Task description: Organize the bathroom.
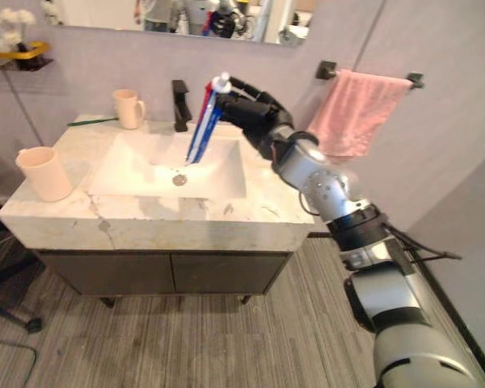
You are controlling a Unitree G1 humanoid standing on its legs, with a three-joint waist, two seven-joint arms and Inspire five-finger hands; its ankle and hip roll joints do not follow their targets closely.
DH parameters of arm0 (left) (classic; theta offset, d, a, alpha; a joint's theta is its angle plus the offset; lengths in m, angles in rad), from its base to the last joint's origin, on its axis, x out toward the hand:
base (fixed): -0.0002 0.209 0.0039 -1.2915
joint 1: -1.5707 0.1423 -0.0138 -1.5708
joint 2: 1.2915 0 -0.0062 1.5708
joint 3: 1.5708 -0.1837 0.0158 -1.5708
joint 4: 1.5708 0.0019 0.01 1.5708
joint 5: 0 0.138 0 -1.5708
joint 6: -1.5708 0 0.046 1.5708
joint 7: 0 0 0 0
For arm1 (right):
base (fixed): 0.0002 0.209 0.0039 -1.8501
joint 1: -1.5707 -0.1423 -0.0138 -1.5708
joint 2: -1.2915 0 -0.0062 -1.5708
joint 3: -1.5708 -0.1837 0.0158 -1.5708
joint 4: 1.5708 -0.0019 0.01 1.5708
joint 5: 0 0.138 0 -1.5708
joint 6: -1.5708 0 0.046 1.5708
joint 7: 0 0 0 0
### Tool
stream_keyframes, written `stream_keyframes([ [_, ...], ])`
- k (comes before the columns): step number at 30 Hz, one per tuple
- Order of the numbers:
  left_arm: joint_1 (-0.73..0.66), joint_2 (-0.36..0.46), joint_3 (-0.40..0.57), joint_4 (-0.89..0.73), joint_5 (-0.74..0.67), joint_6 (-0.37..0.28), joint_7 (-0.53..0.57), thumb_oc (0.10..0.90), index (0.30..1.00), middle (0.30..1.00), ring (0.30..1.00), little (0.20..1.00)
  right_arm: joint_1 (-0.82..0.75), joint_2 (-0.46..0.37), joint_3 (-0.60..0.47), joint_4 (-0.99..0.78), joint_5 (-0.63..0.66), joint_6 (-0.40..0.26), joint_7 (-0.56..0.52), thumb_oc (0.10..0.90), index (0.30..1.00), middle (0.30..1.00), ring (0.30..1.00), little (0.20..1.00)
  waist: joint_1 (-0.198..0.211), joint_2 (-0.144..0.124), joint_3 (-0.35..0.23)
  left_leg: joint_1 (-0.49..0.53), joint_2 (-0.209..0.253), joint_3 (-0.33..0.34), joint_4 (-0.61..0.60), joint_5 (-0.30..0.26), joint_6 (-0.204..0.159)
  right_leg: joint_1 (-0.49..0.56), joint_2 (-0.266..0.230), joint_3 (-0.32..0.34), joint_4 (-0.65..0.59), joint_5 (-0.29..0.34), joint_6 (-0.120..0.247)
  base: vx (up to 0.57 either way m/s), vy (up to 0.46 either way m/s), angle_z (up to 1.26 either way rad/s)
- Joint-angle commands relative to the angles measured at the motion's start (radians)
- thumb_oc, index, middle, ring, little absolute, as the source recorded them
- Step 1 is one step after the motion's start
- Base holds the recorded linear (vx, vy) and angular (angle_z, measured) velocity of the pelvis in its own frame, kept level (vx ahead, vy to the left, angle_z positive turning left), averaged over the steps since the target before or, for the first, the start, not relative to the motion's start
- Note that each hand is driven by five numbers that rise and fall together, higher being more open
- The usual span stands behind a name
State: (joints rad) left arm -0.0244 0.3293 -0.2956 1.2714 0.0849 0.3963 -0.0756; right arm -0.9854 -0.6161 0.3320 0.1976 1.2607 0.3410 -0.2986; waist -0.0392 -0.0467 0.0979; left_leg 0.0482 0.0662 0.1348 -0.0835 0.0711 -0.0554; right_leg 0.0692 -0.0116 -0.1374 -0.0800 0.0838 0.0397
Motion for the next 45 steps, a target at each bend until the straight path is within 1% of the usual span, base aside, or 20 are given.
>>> stream_keyframes([
  [1, -0.020, 0.055, -0.019, 0.123, -0.074, 0.029, 0.037, 0.800, 0.900, 0.900, 0.900, 0.900, -0.130, -0.038, -0.092, -0.023, -0.016, -0.102, 0.046, 0.400, 0.300, 0.300, 0.300, 0.300, 0.022, 0.001, -0.069, -0.025, 0.008, -0.027, 0.018, -0.046, -0.006, -0.015, 0.003, -0.036, 0.113, -0.162, 0.066, -0.04, 0.009, -0.03],
  [4, -0.001, 0.063, -0.010, 0.123, -0.068, 0.001, 0.069, 0.800, 0.900, 0.900, 0.900, 0.900, -0.146, -0.043, -0.081, -0.019, -0.017, -0.102, 0.038, 0.400, 0.300, 0.300, 0.300, 0.300, 0.028, 0.001, -0.056, -0.043, 0.017, -0.013, 0.058, -0.053, -0.008, -0.026, -0.003, -0.048, 0.148, -0.177, 0.059, -0.03, 0.031, 0.00],
  [6, 0.003, 0.069, 0.001, 0.112, -0.051, 0.011, 0.070, 0.800, 0.900, 0.900, 0.900, 0.900, -0.154, -0.055, -0.075, -0.018, -0.023, -0.100, 0.020, 0.400, 0.300, 0.300, 0.300, 0.300, 0.023, -0.003, -0.041, -0.073, 0.029, 0.044, 0.145, -0.068, -0.011, -0.031, -0.010, -0.061, 0.189, -0.197, 0.049, 0.01, 0.061, 0.07],
  [8, 0.005, 0.084, -0.024, 0.088, 0.034, 0.020, 0.037, 0.800, 0.900, 0.900, 0.900, 0.900, -0.144, -0.105, -0.107, -0.031, -0.031, -0.078, -0.020, 0.400, 0.300, 0.300, 0.300, 0.300, 0.000, -0.010, 0.000, -0.157, 0.132, 0.114, 0.272, -0.064, -0.055, -0.025, -0.021, -0.101, 0.275, -0.236, 0.033, 0.09, 0.142, 0.57],
  [12, 0.013, 0.083, -0.035, 0.098, 0.033, 0.004, 0.021, 0.800, 0.900, 0.900, 0.900, 0.900, -0.123, -0.139, -0.142, 0.003, -0.064, -0.038, 0.059, 0.400, 0.300, 0.300, 0.300, 0.300, -0.013, -0.002, 0.025, -0.166, 0.194, 0.035, 0.215, 0.007, -0.067, -0.031, -0.028, -0.093, 0.308, -0.260, 0.016, 0.09, 0.261, 0.62],
  [14, 0.008, 0.071, -0.022, 0.112, 0.051, 0.001, 0.003, 0.800, 0.900, 0.900, 0.900, 0.900, -0.131, -0.148, -0.132, 0.009, -0.054, -0.029, 0.063, 0.400, 0.300, 0.300, 0.300, 0.300, -0.021, 0.007, 0.013, -0.141, 0.209, 0.034, 0.170, 0.027, -0.069, -0.027, -0.042, -0.088, 0.292, -0.258, 0.022, 0.16, 0.227, 0.04],
  [17, 0.002, 0.055, -0.038, 0.119, 0.070, -0.001, -0.034, 0.800, 0.900, 0.900, 0.900, 0.900, -0.120, -0.158, -0.123, 0.034, -0.048, -0.051, 0.076, 0.400, 0.300, 0.300, 0.300, 0.300, -0.040, 0.023, -0.001, -0.138, 0.170, 0.081, 0.181, -0.004, -0.083, 0.001, -0.090, -0.083, 0.281, -0.264, 0.063, 0.26, 0.356, 0.01],
  [18, 0.003, 0.056, -0.041, 0.112, 0.066, 0.006, -0.046, 0.800, 0.900, 0.900, 0.900, 0.900, -0.115, -0.158, -0.126, 0.037, -0.050, -0.056, 0.078, 0.400, 0.300, 0.300, 0.300, 0.300, -0.043, 0.026, -0.001, -0.141, 0.153, 0.109, 0.191, -0.008, -0.067, 0.001, -0.104, -0.080, 0.278, -0.251, 0.071, 0.19, 0.331, -0.02],
  [21, -0.005, 0.052, -0.066, 0.101, 0.052, 0.024, -0.036, 0.800, 0.900, 0.900, 0.900, 0.900, -0.116, -0.134, -0.123, 0.024, -0.060, -0.072, 0.037, 0.400, 0.300, 0.300, 0.300, 0.300, -0.028, 0.024, -0.003, -0.161, 0.079, 0.111, 0.233, -0.057, -0.037, 0.004, -0.159, -0.058, 0.250, -0.210, 0.105, 0.13, 0.337, -0.07],
  [24, -0.004, 0.055, -0.048, 0.098, -0.053, 0.034, 0.016, 0.800, 0.900, 0.900, 0.900, 0.900, -0.121, -0.114, -0.112, -0.004, -0.067, -0.079, 0.018, 0.400, 0.300, 0.300, 0.300, 0.300, -0.021, 0.018, -0.002, -0.144, 0.044, 0.135, 0.231, -0.088, -0.003, -0.013, -0.200, -0.045, 0.210, -0.161, 0.137, 0.07, 0.263, 0.02],
  [30, 0.032, 0.070, -0.021, 0.099, -0.043, -0.003, 0.049, 0.800, 0.900, 0.900, 0.900, 0.900, -0.089, -0.129, -0.136, -0.063, -0.053, -0.079, 0.001, 0.400, 0.300, 0.300, 0.300, 0.300, -0.017, 0.011, -0.010, -0.142, 0.020, 0.162, 0.274, -0.140, 0.031, -0.025, -0.233, -0.010, 0.212, -0.137, 0.144, 0.05, 0.134, -0.15],
  [32, 0.031, 0.083, -0.009, 0.098, -0.043, -0.003, 0.058, 0.800, 0.900, 0.900, 0.900, 0.900, -0.066, -0.146, -0.152, -0.069, -0.052, -0.091, 0.009, 0.400, 0.300, 0.300, 0.300, 0.300, -0.016, 0.013, -0.017, -0.129, 0.002, 0.156, 0.264, -0.153, 0.059, -0.058, -0.264, 0.006, 0.278, -0.097, 0.135, 0.06, 0.168, -0.06],
  [33, 0.026, 0.099, -0.005, 0.096, -0.029, 0.004, 0.055, 0.800, 0.900, 0.900, 0.900, 0.900, -0.047, -0.167, -0.160, -0.078, -0.058, -0.095, 0.019, 0.400, 0.300, 0.300, 0.300, 0.300, -0.030, 0.029, -0.006, -0.104, -0.008, 0.130, 0.253, -0.169, 0.079, -0.143, -0.278, 0.076, 0.453, -0.011, 0.113, 0.12, 0.130, -0.03],
  [34, 0.025, 0.102, -0.003, 0.094, -0.027, 0.009, 0.054, 0.800, 0.900, 0.900, 0.900, 0.900, -0.044, -0.173, -0.161, -0.073, -0.058, -0.095, 0.025, 0.400, 0.300, 0.300, 0.300, 0.300, -0.033, 0.031, -0.009, -0.089, -0.012, 0.113, 0.251, -0.192, 0.075, -0.155, -0.274, 0.100, 0.476, -0.016, 0.117, 0.10, 0.117, 0.04],
  [35, 0.019, 0.115, 0.006, 0.088, -0.060, 0.029, 0.071, 0.800, 0.900, 0.900, 0.900, 0.900, -0.043, -0.186, -0.166, -0.062, -0.070, -0.088, 0.041, 0.400, 0.300, 0.300, 0.300, 0.300, -0.053, 0.038, -0.004, -0.066, -0.015, 0.117, 0.241, -0.186, 0.087, -0.224, -0.247, 0.135, 0.492, 0.038, 0.103, 0.09, 0.037, 0.20],
  [36, 0.017, 0.117, 0.006, 0.088, -0.066, 0.034, 0.072, 0.800, 0.900, 0.900, 0.900, 0.900, -0.043, -0.187, -0.166, -0.060, -0.074, -0.087, 0.042, 0.400, 0.300, 0.300, 0.300, 0.300, -0.055, 0.038, -0.004, -0.061, -0.017, 0.114, 0.238, -0.187, 0.087, -0.230, -0.239, 0.137, 0.480, 0.041, 0.103, 0.09, -0.038, 0.44],
  [38, -0.010, 0.124, 0.003, 0.094, -0.088, 0.052, 0.094, 0.800, 0.900, 0.900, 0.900, 0.900, -0.043, -0.196, -0.161, -0.033, -0.112, -0.100, 0.057, 0.400, 0.300, 0.300, 0.300, 0.300, -0.079, 0.014, -0.008, -0.042, -0.055, 0.077, 0.240, -0.201, 0.081, -0.249, -0.153, 0.170, 0.269, 0.028, 0.129, 0.14, -0.121, 0.36],
  [39, -0.015, 0.126, 0.006, 0.093, -0.084, 0.051, 0.100, 0.800, 0.900, 0.900, 0.900, 0.900, -0.045, -0.206, -0.159, -0.033, -0.119, -0.102, 0.058, 0.400, 0.300, 0.300, 0.300, 0.300, -0.087, 0.006, -0.009, -0.044, -0.065, 0.072, 0.246, -0.206, 0.083, -0.265, -0.138, 0.186, 0.237, 0.046, 0.137, 0.09, -0.108, 0.05],
  [41, -0.048, 0.133, 0.007, 0.073, -0.033, 0.069, 0.101, 0.800, 0.900, 0.900, 0.900, 0.900, -0.073, -0.269, -0.186, 0.001, -0.112, -0.083, 0.068, 0.400, 0.300, 0.300, 0.300, 0.300, -0.117, -0.012, -0.015, -0.057, -0.066, 0.043, 0.293, -0.236, 0.093, -0.260, -0.110, 0.232, 0.253, -0.006, 0.144, 0.08, -0.118, 0.62],
  [45, -0.086, 0.141, -0.019, 0.084, -0.024, 0.060, 0.054, 0.800, 0.900, 0.900, 0.900, 0.900, -0.134, -0.331, -0.178, 0.159, -0.095, -0.104, 0.188, 0.400, 0.300, 0.300, 0.300, 0.300, -0.108, -0.029, -0.042, -0.079, -0.037, 0.026, 0.297, -0.211, 0.071, -0.191, -0.107, 0.177, 0.251, -0.062, 0.148, 0.06, -0.189, 1.14],
])
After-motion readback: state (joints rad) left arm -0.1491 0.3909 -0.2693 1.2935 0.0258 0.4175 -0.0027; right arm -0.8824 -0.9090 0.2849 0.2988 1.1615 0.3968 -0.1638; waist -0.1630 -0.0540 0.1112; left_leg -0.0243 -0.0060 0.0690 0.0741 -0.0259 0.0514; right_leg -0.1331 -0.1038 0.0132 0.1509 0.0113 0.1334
